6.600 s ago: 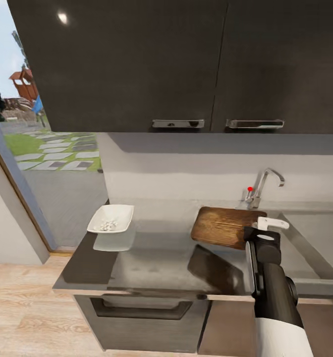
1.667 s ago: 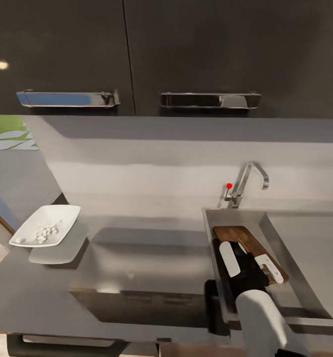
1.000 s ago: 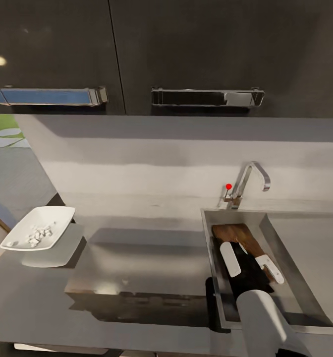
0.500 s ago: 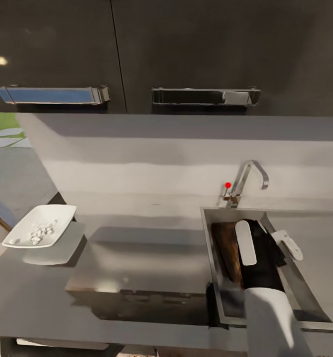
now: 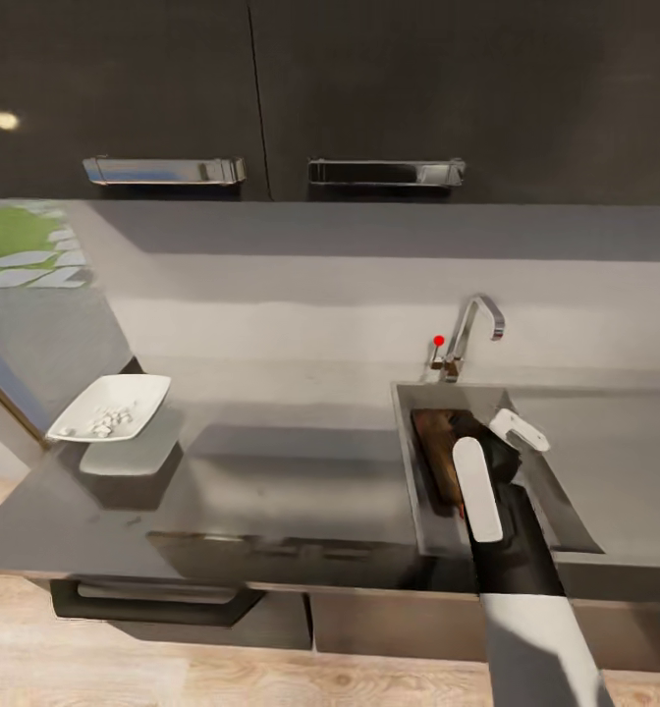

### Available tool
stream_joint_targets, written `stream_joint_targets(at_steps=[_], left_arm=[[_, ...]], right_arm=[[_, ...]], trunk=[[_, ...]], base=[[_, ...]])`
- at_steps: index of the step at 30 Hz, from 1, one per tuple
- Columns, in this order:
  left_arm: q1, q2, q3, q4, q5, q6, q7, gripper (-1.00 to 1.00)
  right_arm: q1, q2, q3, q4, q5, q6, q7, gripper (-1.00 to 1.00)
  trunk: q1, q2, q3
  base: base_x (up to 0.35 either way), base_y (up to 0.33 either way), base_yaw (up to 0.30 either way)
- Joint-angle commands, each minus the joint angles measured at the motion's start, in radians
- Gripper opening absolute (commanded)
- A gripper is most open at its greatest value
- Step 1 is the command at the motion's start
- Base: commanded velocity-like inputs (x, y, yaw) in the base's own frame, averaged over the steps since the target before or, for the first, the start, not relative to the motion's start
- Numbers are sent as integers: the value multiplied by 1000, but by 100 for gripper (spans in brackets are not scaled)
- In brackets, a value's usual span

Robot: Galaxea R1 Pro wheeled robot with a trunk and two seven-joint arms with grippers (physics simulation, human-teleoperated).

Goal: In the kitchen, take the Vidalia onion out of the sink, dice it on the chopping board with the paring knife, put the diced onion into the bowl on the countertop, then place both the paring knife and the chopping board into the sink.

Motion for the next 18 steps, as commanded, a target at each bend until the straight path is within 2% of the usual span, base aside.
stream_joint_targets(at_steps=[1,3,6,11,13,14,15,18], left_arm=[[0,2,-8,-1,9,-2,8,100],[0,2,-8,-2,9,-2,8,100],[0,3,-8,-2,9,-2,8,100],[0,3,-8,-3,9,-2,8,100],[0,3,-8,-2,9,-2,8,100],[0,3,-8,-1,9,-2,8,100],[0,3,-8,-2,9,-2,8,100],[0,3,-8,-2,9,-2,8,100]], right_arm=[[8,1,38,-2,-1,10,18,100],[36,1,92,-3,15,8,36,100],[66,-7,141,-4,35,1,76,100],[140,-47,162,-34,45,-46,134,100],[173,-53,164,-58,54,-61,141,100],[225,-56,184,-92,96,-71,162,100],[248,-56,200,-101,122,-81,177,100],[358,-57,233,-114,257,-204,227,100]], trunk=[[0,-2,-2],[0,-2,-2],[0,-2,-2],[0,-2,-2],[0,-2,-2],[0,-2,-2],[0,-2,-2],[0,-2,-2]], base=[[-333,0,0],[-333,0,0],[-333,0,0],[-333,0,0],[-333,0,0],[-334,0,0],[-333,0,0],[-333,0,0]])
